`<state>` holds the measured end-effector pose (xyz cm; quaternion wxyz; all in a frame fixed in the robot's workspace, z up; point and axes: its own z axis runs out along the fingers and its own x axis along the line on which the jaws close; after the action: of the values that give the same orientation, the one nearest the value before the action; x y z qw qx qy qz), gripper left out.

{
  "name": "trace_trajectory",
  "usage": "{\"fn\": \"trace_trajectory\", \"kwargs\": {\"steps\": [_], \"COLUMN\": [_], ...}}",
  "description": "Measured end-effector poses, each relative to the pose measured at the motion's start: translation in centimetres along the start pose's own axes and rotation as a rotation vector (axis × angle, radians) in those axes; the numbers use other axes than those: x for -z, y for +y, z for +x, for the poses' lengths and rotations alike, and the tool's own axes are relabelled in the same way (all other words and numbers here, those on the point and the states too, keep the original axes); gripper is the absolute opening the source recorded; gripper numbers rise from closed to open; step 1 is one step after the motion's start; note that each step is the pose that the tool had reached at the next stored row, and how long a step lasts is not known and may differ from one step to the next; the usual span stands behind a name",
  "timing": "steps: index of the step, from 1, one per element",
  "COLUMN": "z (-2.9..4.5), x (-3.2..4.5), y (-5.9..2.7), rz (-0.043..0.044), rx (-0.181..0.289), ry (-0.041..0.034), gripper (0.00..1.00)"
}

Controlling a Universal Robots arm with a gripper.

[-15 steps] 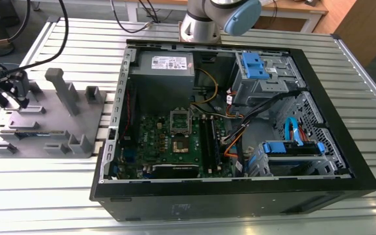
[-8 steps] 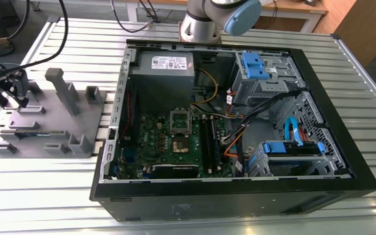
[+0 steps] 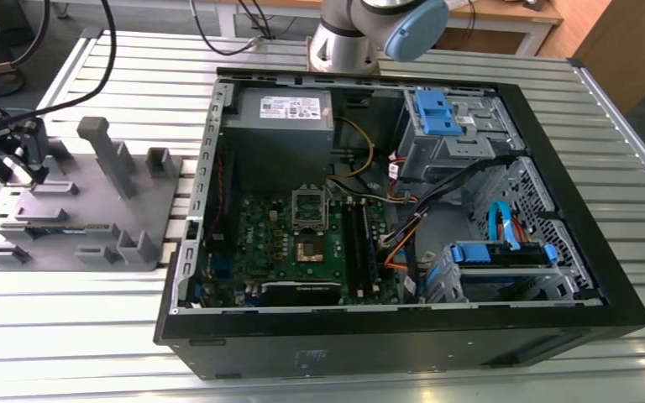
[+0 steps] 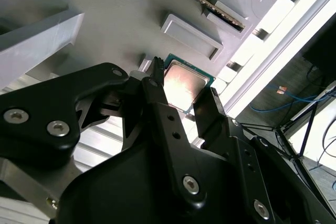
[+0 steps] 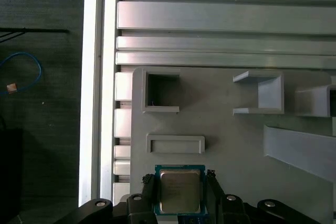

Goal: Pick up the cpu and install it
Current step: 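Pick up the cpu and move it towards the insertion slot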

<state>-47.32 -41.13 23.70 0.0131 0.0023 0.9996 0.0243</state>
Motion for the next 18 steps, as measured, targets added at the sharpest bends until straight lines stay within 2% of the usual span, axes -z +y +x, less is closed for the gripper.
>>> {"fn": "trace_trajectory", "kwargs": {"steps": [18], "z": [-0.01], "x": [0.42], "y": [0.02], "rz": [0.0], "rx": [0.0], "ry": [0.0001], "gripper": [0.47]}}
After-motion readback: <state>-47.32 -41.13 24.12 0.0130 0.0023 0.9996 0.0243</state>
